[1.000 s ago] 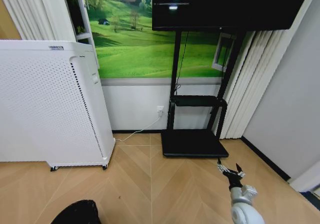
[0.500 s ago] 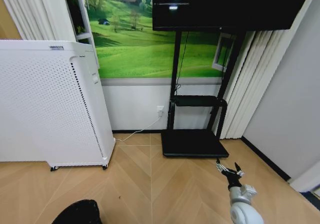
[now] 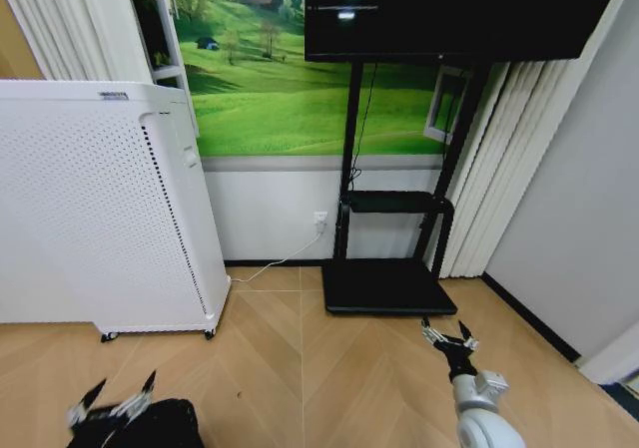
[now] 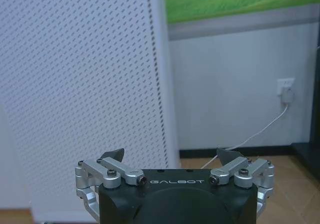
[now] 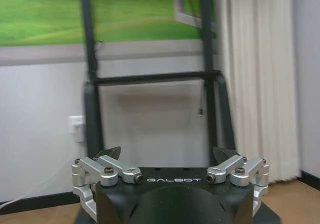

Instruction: Pick up the trash bin and place the garbage on the floor into it.

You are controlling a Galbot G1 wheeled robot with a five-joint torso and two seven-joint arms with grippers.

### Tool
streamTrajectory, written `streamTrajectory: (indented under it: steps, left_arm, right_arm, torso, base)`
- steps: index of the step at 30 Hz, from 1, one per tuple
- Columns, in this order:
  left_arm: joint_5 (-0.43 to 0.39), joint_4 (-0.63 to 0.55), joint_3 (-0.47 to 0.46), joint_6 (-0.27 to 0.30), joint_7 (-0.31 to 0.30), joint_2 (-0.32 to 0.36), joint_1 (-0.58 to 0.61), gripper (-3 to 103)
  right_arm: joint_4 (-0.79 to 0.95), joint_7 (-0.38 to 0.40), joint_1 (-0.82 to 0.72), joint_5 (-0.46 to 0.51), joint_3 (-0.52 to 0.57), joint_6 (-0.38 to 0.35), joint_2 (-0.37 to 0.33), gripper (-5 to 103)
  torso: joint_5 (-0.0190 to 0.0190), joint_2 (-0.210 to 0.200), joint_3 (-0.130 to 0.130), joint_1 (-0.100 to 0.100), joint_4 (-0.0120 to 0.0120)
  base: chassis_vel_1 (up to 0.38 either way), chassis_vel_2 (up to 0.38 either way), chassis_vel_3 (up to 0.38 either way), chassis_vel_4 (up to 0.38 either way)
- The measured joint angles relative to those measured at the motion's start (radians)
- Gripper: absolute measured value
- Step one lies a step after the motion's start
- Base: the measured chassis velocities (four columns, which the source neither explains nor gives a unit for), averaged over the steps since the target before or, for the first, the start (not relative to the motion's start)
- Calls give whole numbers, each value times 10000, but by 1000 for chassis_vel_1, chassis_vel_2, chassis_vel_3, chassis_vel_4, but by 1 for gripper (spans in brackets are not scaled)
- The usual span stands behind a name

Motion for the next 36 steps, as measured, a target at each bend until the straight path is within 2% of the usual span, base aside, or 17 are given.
streamTrajectory:
  steps: [3,6,7,15,20,23,28,36]
  left_arm:
    - [487,-156,579,-36,-258,411,-260,100]
    - [926,-20,729,-237,-342,592,-434,100]
    - [1095,74,764,-317,-372,686,-554,100]
    - [1201,30,870,-401,-564,704,-777,100]
    - [1112,-148,1192,-320,-653,584,-794,100]
    - [1109,-204,1438,-290,-776,478,-785,100]
    - [1108,-333,1846,-262,-982,260,-685,100]
    - [1065,-553,1836,-96,-1131,225,-648,100]
  right_arm:
    - [1269,-429,-361,-250,-390,-602,-133,100]
    - [1919,-753,-588,-526,-580,-950,-76,100]
    - [2247,-954,-794,-781,-587,-1095,9,100]
    - [3379,-1698,-1736,-1662,-388,-1536,187,100]
    - [3330,-1491,-1967,-2170,-430,-1249,425,100]
    - [3329,-1112,-1996,-2216,-520,-1137,583,100]
    - [3320,-904,-2014,-2390,-567,-950,778,100]
    - [3357,-779,-2033,-2347,-506,-906,821,100]
  torso:
    - [0,0,0,0,4]
    - [4,1,-1,-1,11]
    - [-5,0,0,0,5]
    - [0,1,0,-1,3]
    - [3,1,0,0,3]
    - [3,0,0,-1,3]
    - [2,0,0,0,4]
    - [3,0,-1,0,3]
  base:
    - [0,0,0,0]
    - [0,0,0,0]
    - [0,0,0,0]
    - [0,0,0,0]
    - [0,0,0,0]
    - [0,0,0,0]
    - [0,0,0,0]
    - [0,0,0,0]
